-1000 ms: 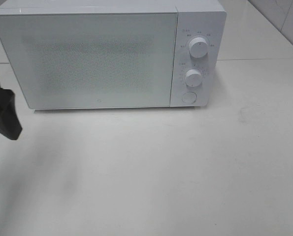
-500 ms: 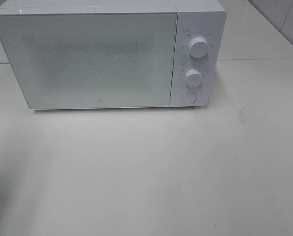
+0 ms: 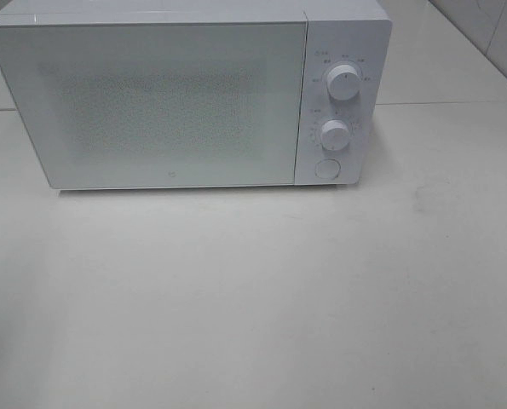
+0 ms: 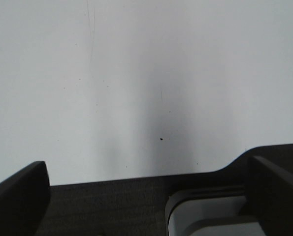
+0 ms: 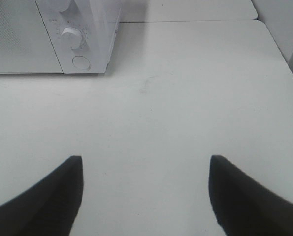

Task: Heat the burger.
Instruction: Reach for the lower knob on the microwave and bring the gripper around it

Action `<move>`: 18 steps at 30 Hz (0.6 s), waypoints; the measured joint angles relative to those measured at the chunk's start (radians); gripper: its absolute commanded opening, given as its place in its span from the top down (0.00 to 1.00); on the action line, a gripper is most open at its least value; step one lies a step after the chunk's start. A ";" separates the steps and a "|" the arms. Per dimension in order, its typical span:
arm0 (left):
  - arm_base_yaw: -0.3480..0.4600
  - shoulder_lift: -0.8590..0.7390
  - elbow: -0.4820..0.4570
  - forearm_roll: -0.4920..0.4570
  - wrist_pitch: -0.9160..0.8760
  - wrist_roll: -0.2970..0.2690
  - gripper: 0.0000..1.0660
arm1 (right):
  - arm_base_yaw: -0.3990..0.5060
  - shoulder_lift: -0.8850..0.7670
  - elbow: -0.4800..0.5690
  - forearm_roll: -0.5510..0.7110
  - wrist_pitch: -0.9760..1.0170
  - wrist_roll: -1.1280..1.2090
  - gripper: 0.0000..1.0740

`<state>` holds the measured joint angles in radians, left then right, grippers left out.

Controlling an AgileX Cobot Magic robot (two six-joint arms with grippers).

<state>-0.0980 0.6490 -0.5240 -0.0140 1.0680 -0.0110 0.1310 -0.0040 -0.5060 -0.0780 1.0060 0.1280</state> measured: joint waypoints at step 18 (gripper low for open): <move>0.026 -0.468 0.001 -0.040 0.003 0.000 0.04 | 0.000 0.000 0.000 0.000 0.000 0.000 0.34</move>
<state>-0.0720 0.1810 -0.5230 -0.0540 1.0710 -0.0110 0.1310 -0.0040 -0.5060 -0.0780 1.0060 0.1280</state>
